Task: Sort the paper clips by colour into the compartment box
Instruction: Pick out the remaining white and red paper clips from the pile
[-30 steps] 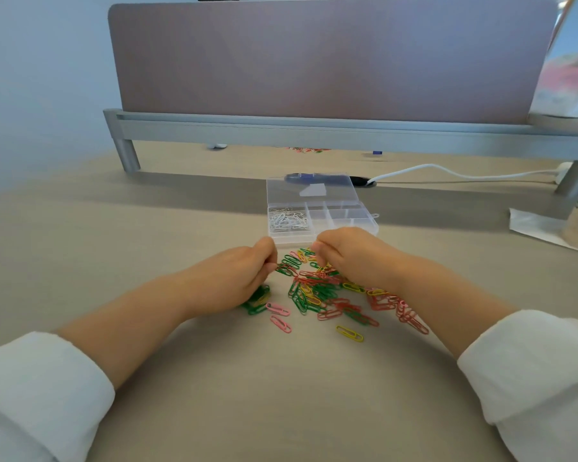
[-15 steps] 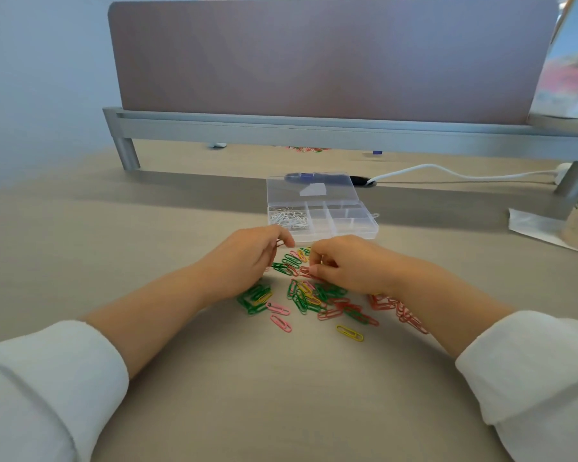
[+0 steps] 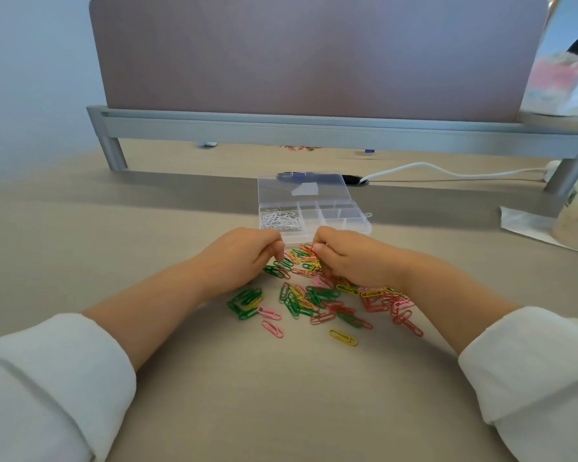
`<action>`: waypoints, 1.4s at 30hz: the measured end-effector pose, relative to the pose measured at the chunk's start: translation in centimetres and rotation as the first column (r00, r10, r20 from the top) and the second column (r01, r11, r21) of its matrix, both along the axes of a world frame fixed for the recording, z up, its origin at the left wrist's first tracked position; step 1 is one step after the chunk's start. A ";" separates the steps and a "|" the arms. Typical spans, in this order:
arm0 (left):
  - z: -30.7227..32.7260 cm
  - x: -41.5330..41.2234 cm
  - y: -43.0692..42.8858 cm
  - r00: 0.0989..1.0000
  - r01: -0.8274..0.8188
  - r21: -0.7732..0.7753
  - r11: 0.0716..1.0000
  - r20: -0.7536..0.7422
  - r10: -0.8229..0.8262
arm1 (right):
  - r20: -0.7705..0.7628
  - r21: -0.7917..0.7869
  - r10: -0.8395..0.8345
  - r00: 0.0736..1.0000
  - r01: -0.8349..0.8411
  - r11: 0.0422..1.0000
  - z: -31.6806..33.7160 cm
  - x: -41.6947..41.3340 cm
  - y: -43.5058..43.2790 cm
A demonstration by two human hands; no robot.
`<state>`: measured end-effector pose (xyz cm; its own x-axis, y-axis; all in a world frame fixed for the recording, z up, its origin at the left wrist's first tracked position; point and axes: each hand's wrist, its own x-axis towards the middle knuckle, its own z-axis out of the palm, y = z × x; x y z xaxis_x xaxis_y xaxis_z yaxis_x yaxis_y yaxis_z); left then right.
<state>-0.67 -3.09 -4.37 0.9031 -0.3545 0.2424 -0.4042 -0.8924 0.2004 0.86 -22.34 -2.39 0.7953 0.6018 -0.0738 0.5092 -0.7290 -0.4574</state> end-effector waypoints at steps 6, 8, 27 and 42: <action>0.7 -0.4 0.4 0.999 0.047 0.156 0.987 0.006 -0.049 | -0.076 0.063 -0.007 0.997 0.012 0.998 -0.1 -0.1 -0.1; 0.9 -0.6 0.3 0.999 0.037 0.193 0.980 -0.014 -0.035 | -0.066 0.047 -0.014 0.998 0.017 0.999 -0.1 -0.1 -0.2; 0.7 -0.5 0.2 0.998 0.042 0.250 0.967 0.024 -0.049 | 0.006 0.051 -0.074 0.997 0.074 0.996 0.9 -0.6 -0.2; 0.8 -0.5 0.5 0.997 -0.057 0.278 0.959 0.068 0.040 | -0.104 0.140 -0.113 0.988 0.127 0.982 0.3 -0.4 -0.1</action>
<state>-1.20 -2.63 -3.57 0.9075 -0.3722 0.1949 -0.3627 -0.9281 -0.0836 0.44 -22.40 -2.08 0.8561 0.5120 -0.0709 0.3710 -0.7042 -0.6053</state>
